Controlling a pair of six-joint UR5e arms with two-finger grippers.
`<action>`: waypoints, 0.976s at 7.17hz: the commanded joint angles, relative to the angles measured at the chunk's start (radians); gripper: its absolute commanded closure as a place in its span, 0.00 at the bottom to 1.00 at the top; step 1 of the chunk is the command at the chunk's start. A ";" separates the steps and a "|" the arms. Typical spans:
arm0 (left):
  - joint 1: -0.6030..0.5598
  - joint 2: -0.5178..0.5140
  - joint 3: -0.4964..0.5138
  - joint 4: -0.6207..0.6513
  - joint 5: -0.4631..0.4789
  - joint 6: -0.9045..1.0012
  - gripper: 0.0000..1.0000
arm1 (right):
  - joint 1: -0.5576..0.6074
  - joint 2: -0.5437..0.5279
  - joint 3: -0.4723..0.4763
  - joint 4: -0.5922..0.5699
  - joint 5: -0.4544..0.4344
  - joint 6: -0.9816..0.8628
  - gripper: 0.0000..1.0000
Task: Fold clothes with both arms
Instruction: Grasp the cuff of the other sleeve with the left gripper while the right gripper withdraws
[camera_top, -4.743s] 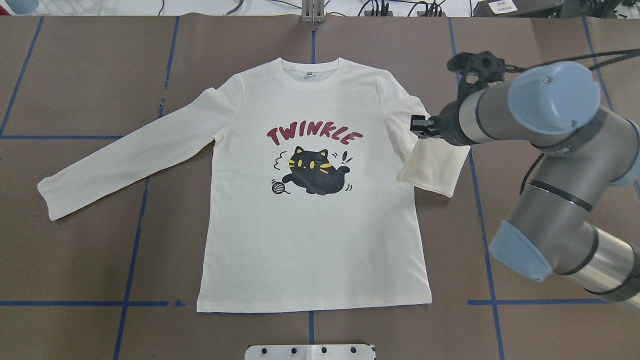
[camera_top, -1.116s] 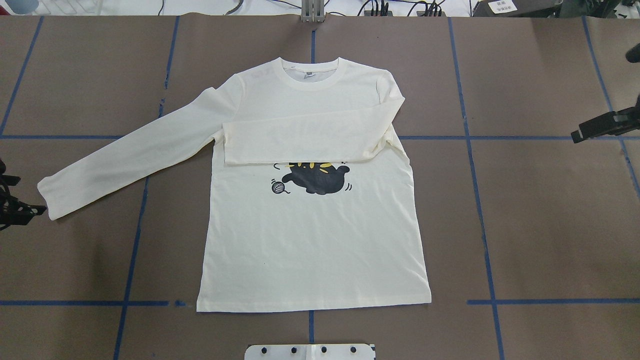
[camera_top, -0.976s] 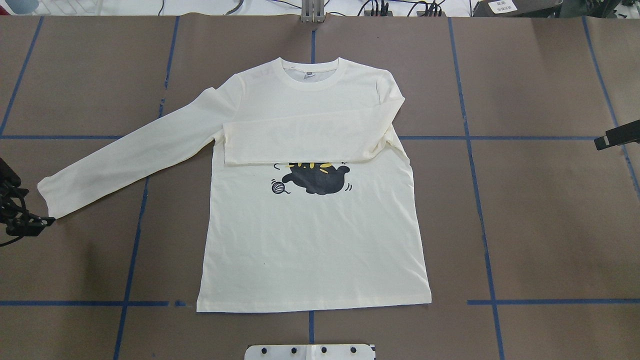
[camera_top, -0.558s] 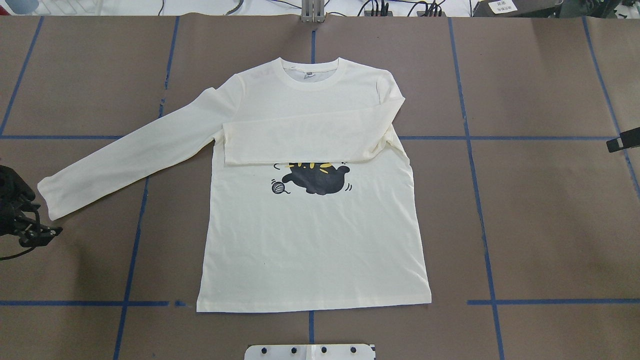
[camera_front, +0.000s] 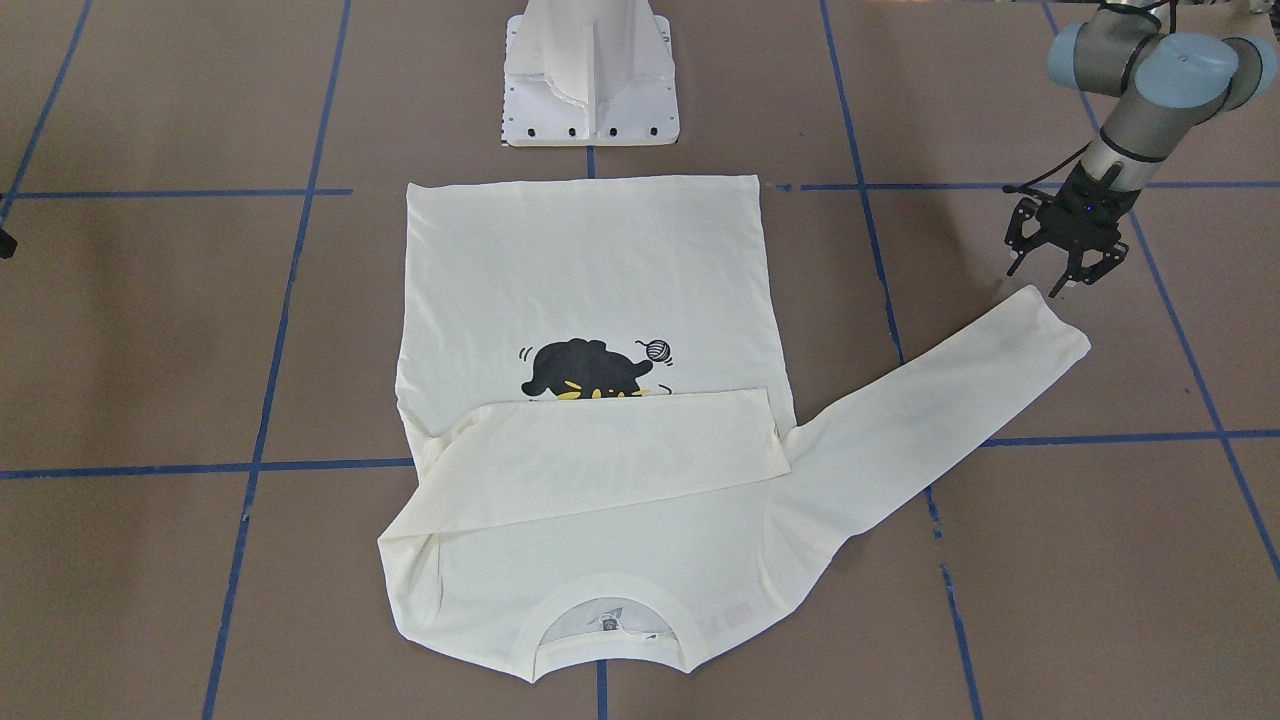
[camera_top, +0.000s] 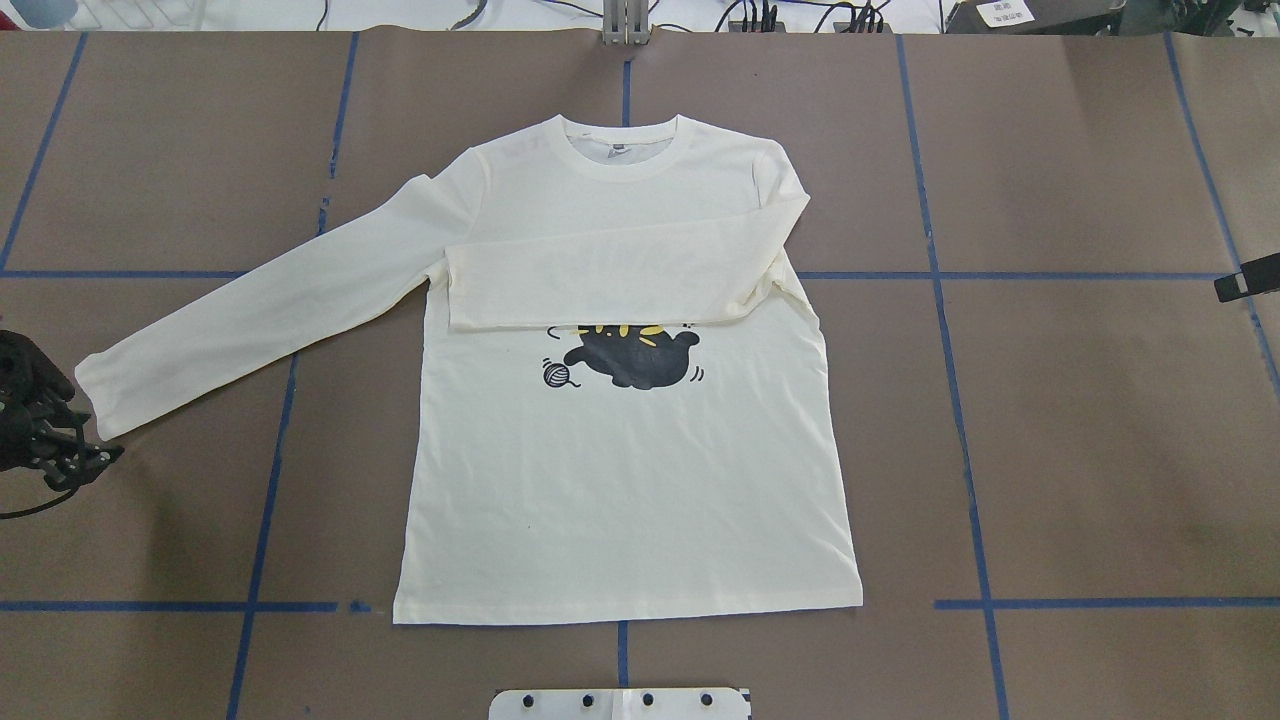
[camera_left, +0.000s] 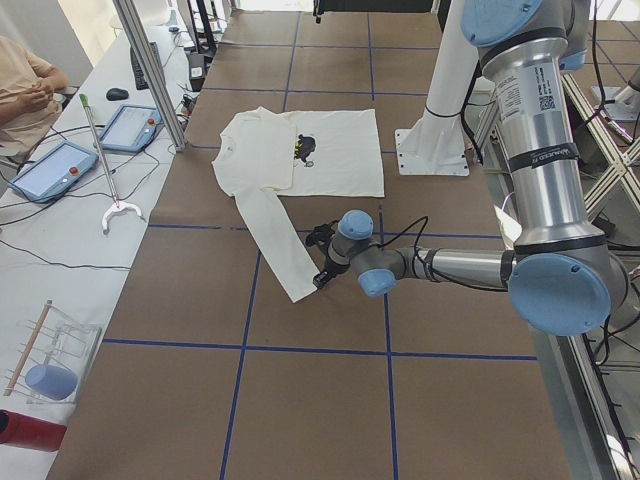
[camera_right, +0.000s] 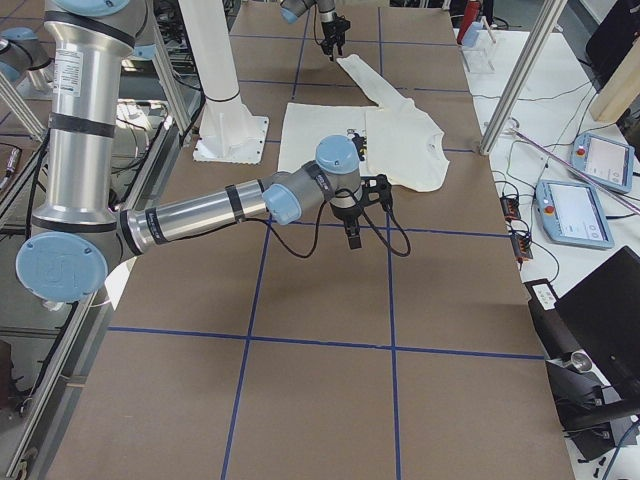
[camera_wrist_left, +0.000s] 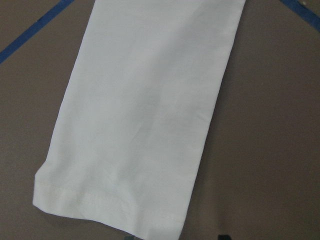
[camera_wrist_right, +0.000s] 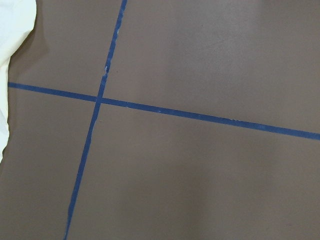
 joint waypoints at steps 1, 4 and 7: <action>0.000 -0.008 0.010 0.002 0.026 0.001 0.37 | 0.000 0.000 0.001 0.001 -0.001 0.000 0.00; 0.000 -0.023 0.024 0.002 0.026 0.001 0.54 | 0.000 0.000 -0.002 0.001 -0.001 0.000 0.00; -0.001 -0.030 0.023 -0.012 0.035 0.002 1.00 | 0.000 -0.002 0.001 0.001 0.002 0.000 0.00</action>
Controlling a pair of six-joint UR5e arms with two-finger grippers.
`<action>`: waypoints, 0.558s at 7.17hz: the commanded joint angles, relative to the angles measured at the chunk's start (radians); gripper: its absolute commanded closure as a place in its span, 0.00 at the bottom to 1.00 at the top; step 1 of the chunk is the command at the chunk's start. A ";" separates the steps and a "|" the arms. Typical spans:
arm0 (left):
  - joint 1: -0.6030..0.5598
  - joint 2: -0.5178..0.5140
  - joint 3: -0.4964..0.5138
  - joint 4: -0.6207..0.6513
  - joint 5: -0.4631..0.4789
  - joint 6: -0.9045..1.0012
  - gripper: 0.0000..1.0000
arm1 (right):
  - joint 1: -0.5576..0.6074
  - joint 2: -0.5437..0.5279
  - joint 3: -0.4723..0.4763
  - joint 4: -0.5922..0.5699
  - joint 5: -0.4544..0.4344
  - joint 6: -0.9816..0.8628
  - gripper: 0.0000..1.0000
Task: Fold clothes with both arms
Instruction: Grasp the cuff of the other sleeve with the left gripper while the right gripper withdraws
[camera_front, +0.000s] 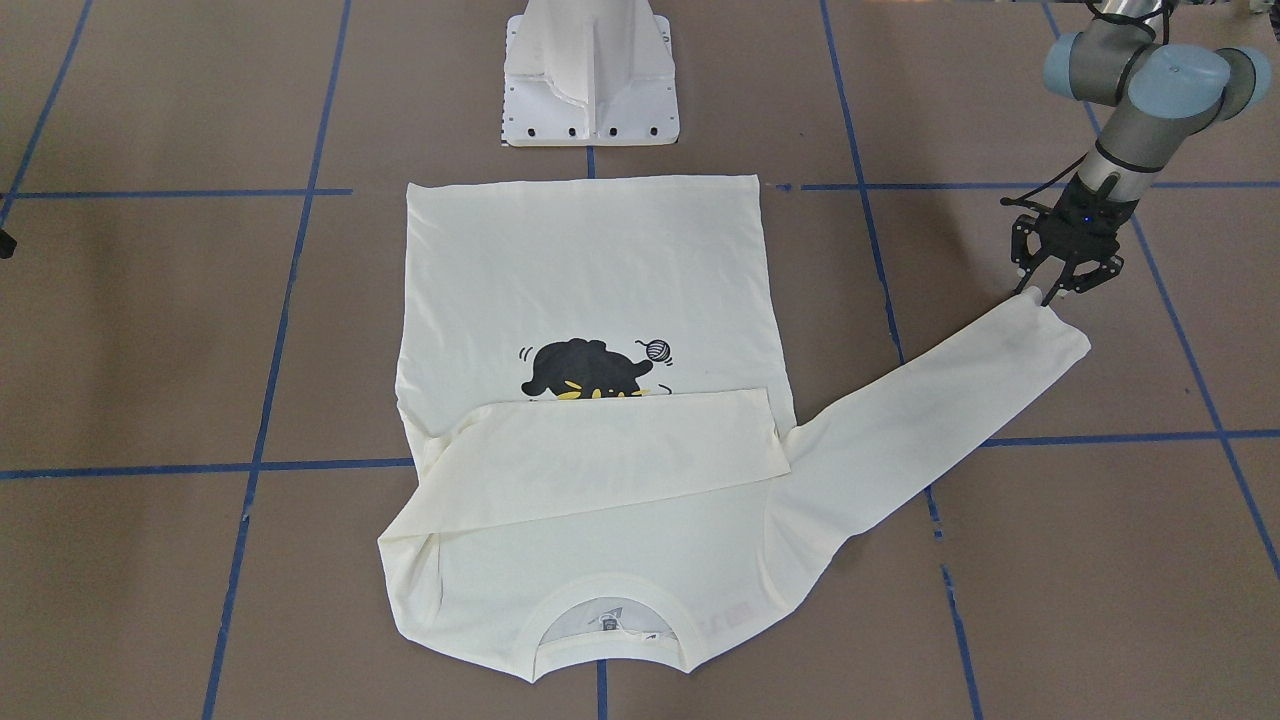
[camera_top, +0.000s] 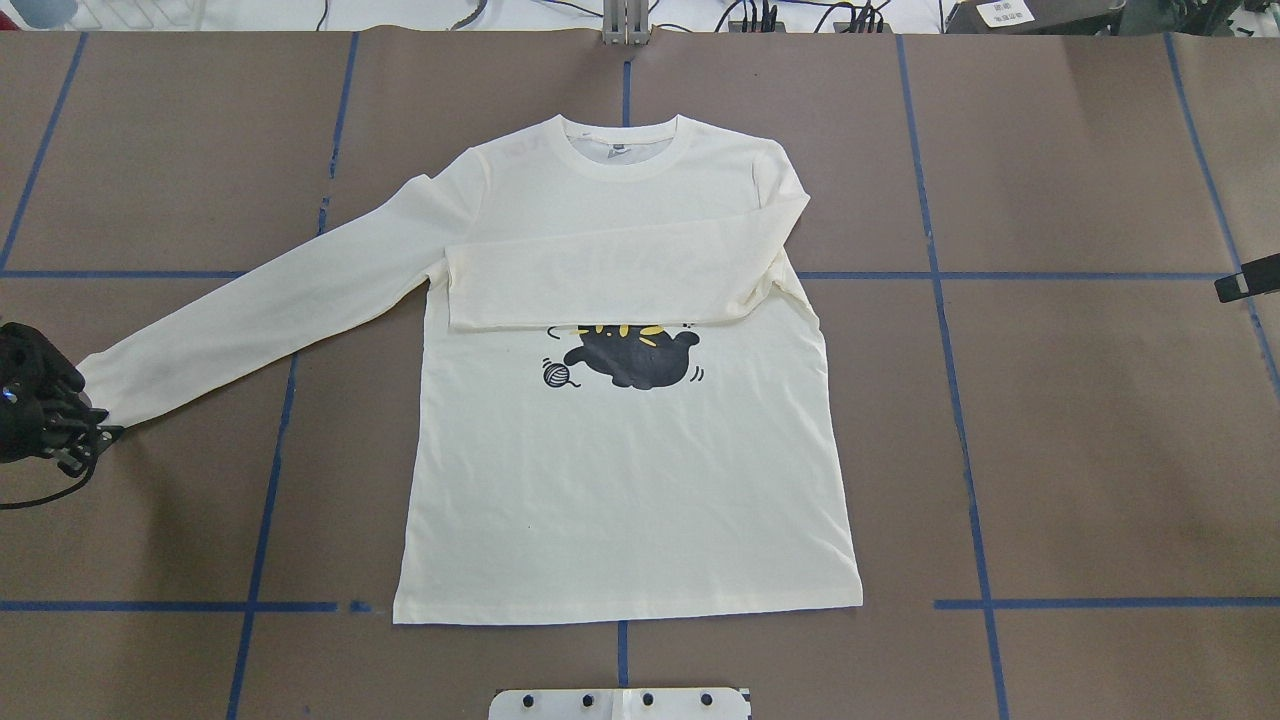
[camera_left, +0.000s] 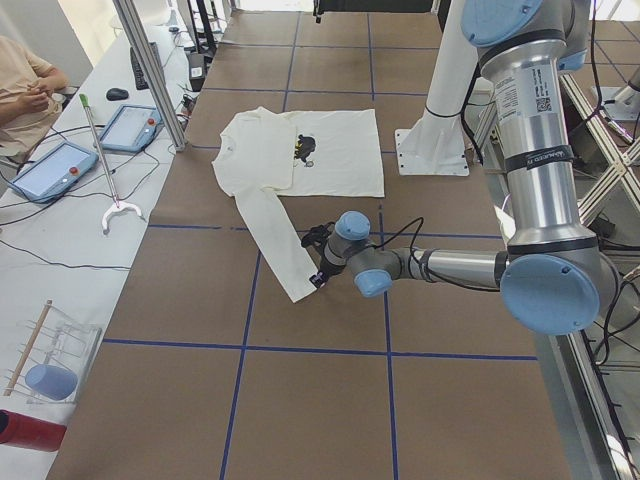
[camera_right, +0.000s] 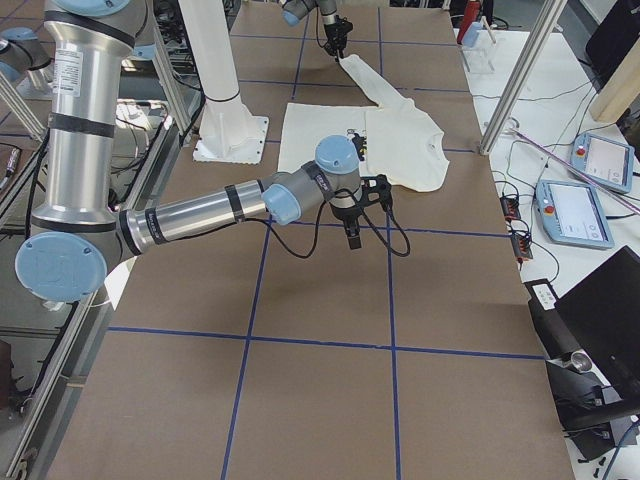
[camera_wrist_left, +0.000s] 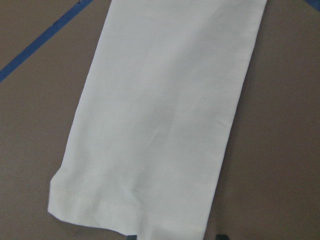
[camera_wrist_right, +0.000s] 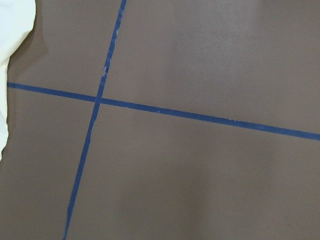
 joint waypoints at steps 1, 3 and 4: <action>-0.006 -0.018 -0.013 -0.020 0.028 0.009 1.00 | 0.000 0.000 0.001 0.000 0.004 0.000 0.00; -0.097 -0.107 -0.025 -0.011 0.032 0.067 1.00 | 0.000 0.003 0.001 0.000 0.009 0.000 0.00; -0.136 -0.176 -0.022 0.019 0.030 0.075 1.00 | 0.000 0.003 0.001 0.000 0.009 0.000 0.00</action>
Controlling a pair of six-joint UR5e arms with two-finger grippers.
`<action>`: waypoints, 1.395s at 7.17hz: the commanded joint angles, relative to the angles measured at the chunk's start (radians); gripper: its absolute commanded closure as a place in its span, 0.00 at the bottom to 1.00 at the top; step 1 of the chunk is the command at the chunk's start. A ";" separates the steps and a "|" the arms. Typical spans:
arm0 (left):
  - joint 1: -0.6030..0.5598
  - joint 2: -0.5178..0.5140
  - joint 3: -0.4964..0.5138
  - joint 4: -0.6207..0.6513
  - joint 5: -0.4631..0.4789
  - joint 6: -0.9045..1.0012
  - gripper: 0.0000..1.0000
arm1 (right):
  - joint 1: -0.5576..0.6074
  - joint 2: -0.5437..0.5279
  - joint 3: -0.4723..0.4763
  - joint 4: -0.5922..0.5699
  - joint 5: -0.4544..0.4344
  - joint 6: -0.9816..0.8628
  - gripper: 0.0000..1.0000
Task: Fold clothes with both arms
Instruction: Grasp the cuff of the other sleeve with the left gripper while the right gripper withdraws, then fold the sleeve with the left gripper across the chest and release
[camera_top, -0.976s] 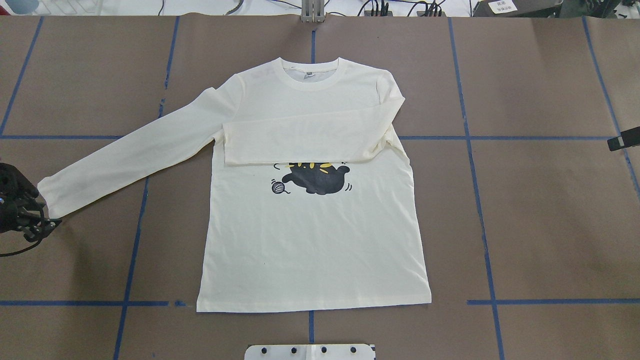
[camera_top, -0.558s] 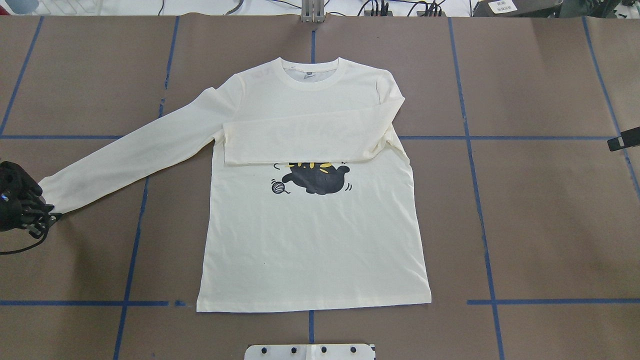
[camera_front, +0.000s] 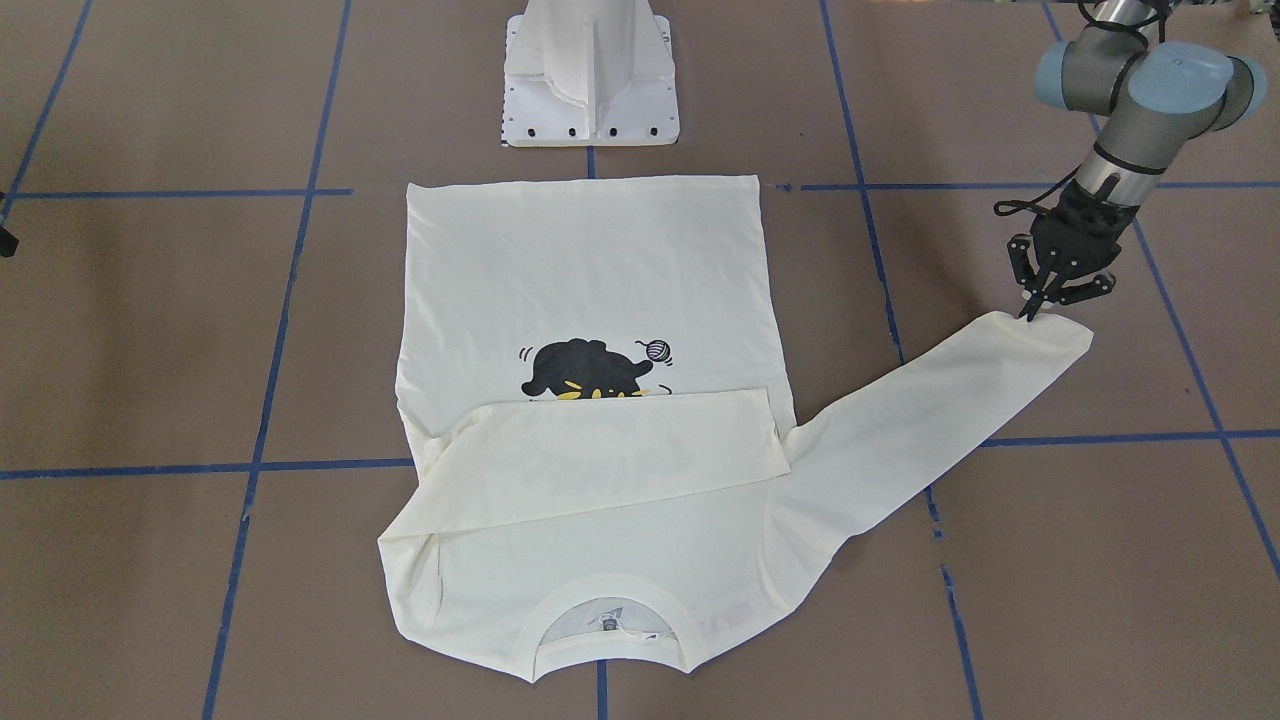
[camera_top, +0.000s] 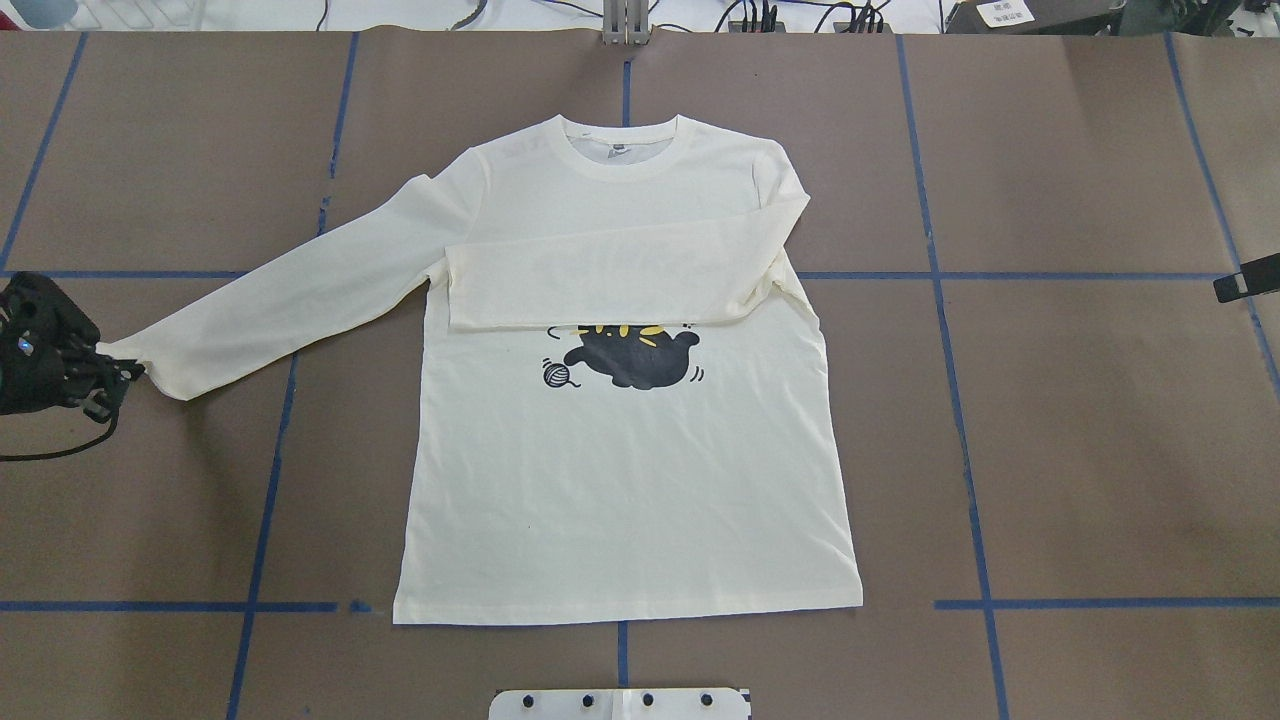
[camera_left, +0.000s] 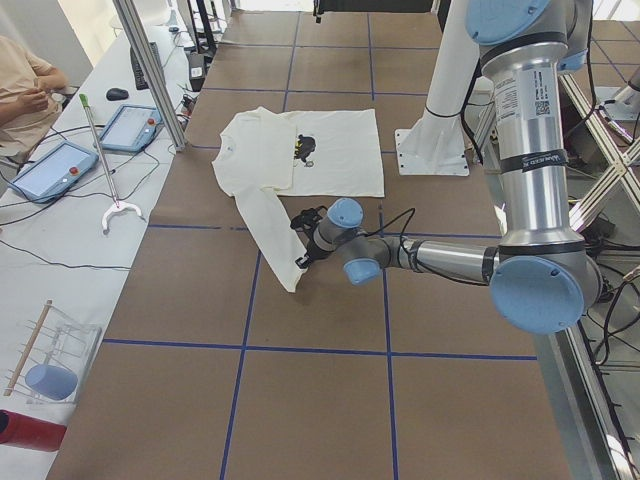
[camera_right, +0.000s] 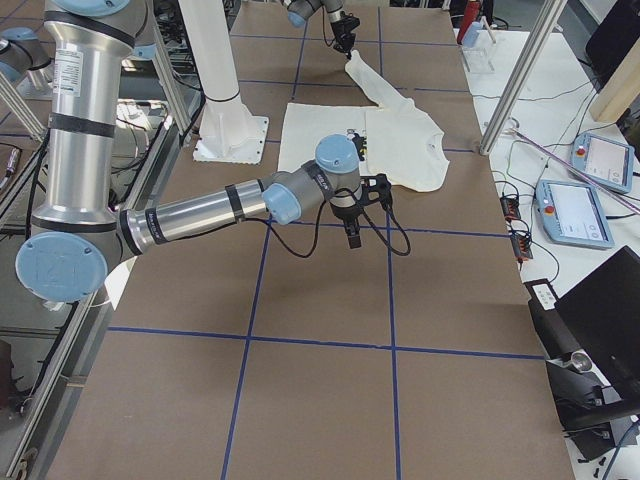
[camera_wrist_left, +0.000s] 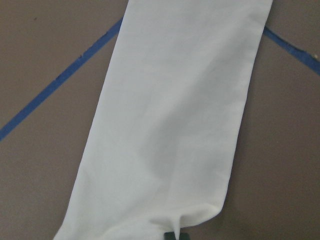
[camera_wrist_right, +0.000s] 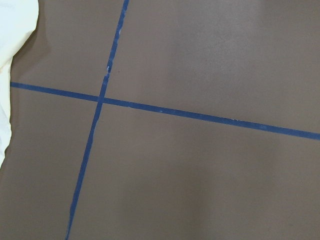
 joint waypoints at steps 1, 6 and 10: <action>-0.080 -0.138 -0.005 0.076 -0.001 0.016 1.00 | 0.000 0.001 0.000 0.000 0.000 0.000 0.00; -0.073 -0.674 -0.072 0.661 -0.001 -0.377 1.00 | 0.000 -0.002 -0.008 -0.002 -0.009 0.000 0.00; 0.229 -1.145 0.244 0.862 0.339 -0.871 1.00 | -0.002 0.004 -0.012 -0.002 -0.009 0.000 0.00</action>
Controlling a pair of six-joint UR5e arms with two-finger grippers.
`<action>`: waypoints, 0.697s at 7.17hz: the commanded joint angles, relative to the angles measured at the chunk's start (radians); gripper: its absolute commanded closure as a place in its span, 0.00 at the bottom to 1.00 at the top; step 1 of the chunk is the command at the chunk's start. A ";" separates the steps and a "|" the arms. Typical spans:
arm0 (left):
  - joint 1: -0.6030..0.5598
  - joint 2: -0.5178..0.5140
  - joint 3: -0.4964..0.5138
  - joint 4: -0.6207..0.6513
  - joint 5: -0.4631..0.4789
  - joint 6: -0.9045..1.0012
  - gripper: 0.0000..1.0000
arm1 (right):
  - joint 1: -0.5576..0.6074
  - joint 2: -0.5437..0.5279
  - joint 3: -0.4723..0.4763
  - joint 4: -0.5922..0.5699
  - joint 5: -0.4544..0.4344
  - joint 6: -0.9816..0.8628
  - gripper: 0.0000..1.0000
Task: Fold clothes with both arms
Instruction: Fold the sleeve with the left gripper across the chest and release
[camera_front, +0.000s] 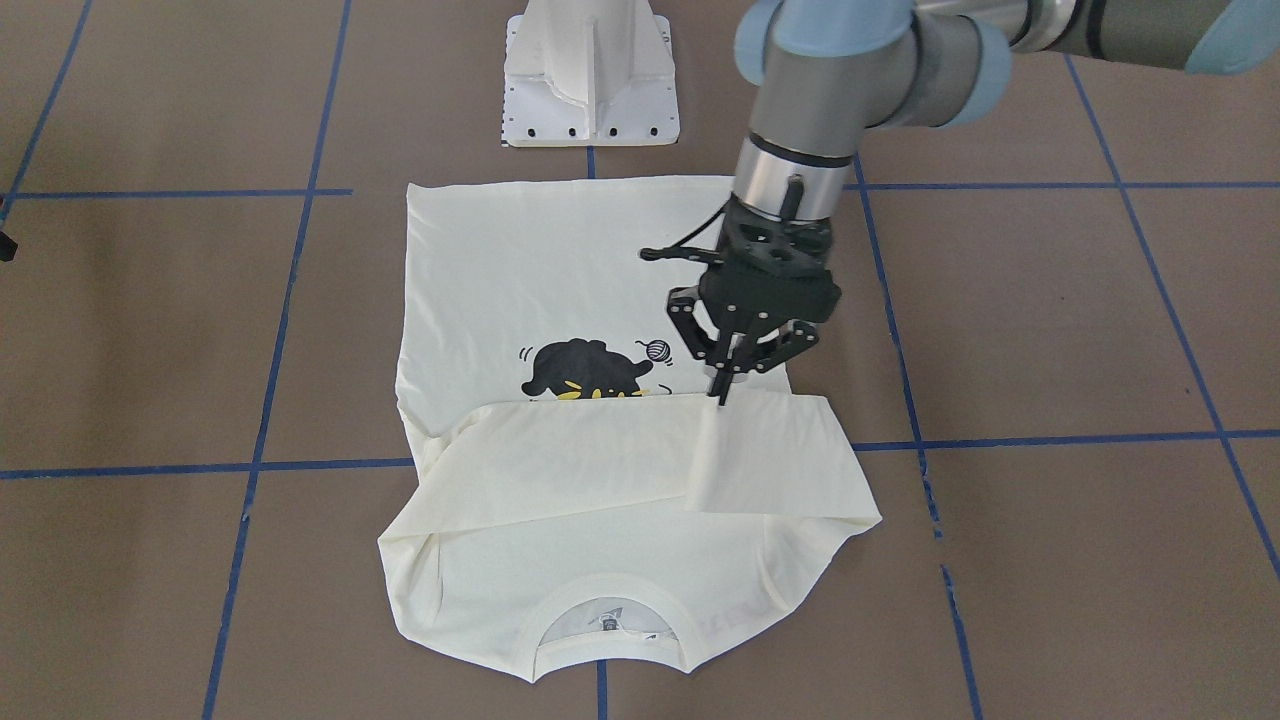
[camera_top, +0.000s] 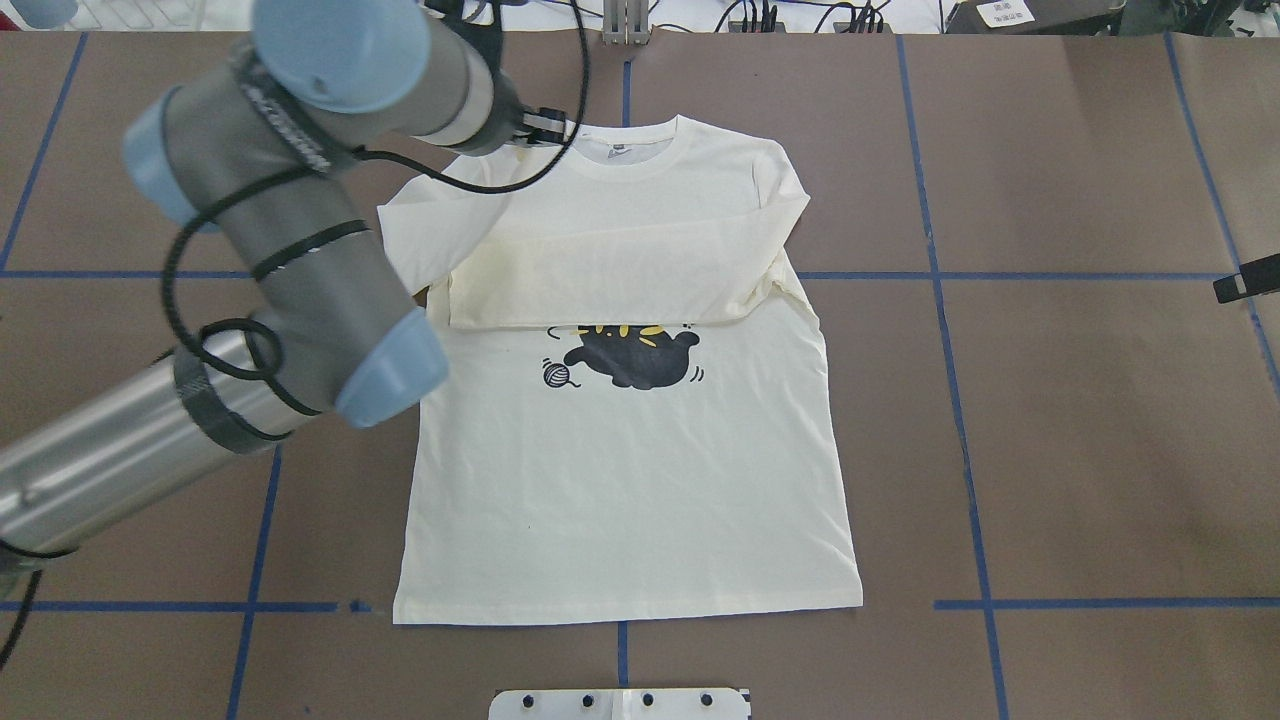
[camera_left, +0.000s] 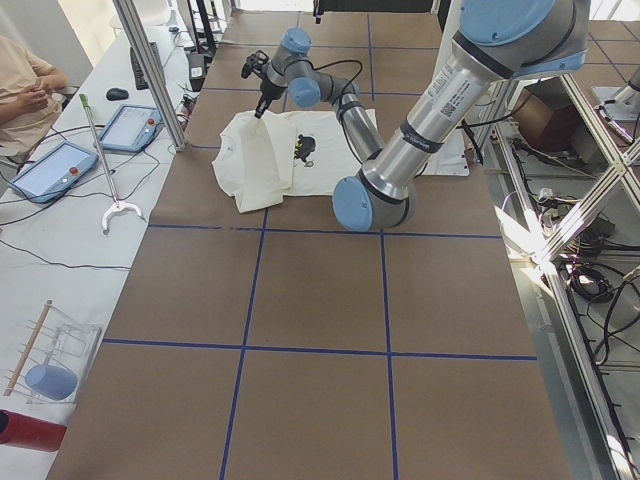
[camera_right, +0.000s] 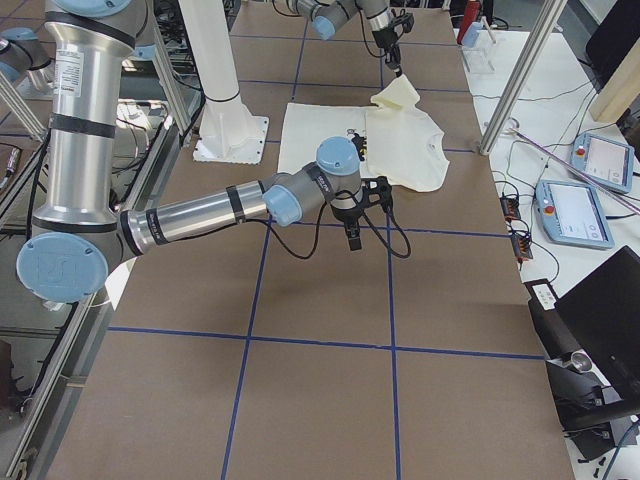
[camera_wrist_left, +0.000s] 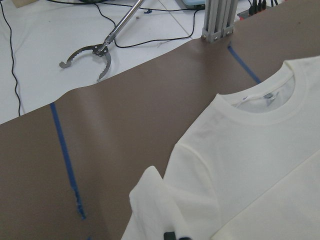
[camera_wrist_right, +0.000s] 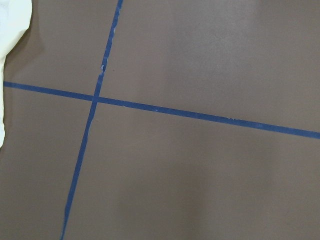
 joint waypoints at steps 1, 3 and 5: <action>0.177 -0.189 0.258 0.006 0.234 -0.196 1.00 | 0.000 0.002 -0.003 0.000 0.000 0.000 0.00; 0.213 -0.241 0.407 -0.083 0.281 -0.214 1.00 | 0.001 -0.004 -0.001 0.000 0.000 0.000 0.00; 0.256 -0.271 0.497 -0.196 0.301 -0.206 1.00 | 0.001 -0.006 0.000 0.000 0.000 0.000 0.00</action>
